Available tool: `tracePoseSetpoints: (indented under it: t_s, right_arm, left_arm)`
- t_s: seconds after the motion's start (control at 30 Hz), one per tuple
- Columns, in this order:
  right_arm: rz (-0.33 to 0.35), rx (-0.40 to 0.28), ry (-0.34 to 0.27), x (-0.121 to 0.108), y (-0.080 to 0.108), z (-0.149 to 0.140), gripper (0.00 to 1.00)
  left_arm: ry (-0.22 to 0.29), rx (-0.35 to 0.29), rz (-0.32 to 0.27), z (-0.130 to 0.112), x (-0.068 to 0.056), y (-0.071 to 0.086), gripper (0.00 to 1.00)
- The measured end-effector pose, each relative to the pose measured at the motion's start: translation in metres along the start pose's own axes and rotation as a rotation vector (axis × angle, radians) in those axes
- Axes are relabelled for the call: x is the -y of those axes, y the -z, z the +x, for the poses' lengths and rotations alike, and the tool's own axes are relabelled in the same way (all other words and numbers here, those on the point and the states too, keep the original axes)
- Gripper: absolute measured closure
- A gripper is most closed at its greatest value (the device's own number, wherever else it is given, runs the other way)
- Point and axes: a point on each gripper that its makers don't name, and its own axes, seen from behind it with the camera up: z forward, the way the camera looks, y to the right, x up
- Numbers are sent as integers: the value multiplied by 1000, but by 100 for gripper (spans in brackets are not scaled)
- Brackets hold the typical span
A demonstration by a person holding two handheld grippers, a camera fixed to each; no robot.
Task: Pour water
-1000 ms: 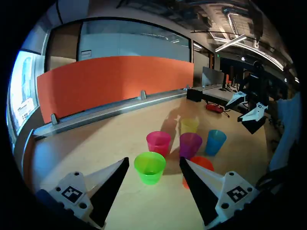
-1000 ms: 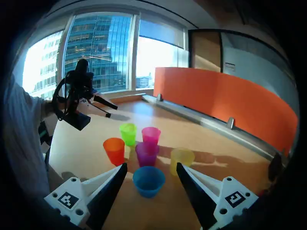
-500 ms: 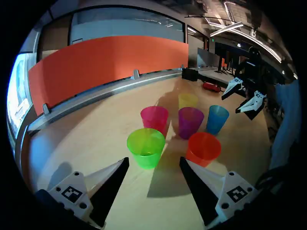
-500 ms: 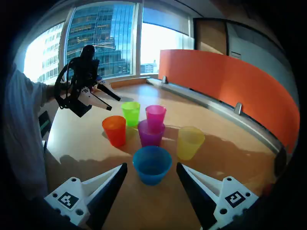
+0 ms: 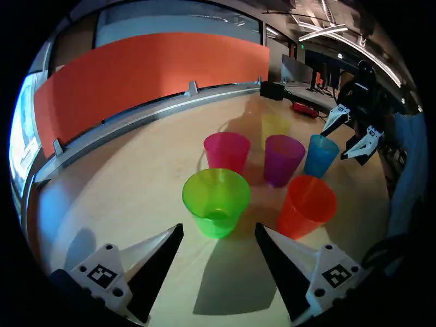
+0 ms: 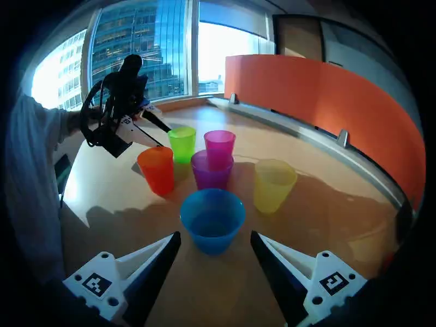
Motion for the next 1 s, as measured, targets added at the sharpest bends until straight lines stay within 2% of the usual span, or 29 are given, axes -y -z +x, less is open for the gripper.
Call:
tracePoseSetpoints:
  t_s: [0.27, 0.57, 1.0]
  right_arm:
    - [8, 21, 4, 0, -12, -5, 1]
    - [18, 18, 4, 2, -19, -1, 1]
    - [26, 6, 4, 4, -28, 5, 1]
  left_arm:
    - [-14, 6, -12, 8, 3, -15, 2]
    - [-18, 1, -39, 21, -2, -27, 2]
    - [-14, -2, -49, 25, -2, -33, 2]
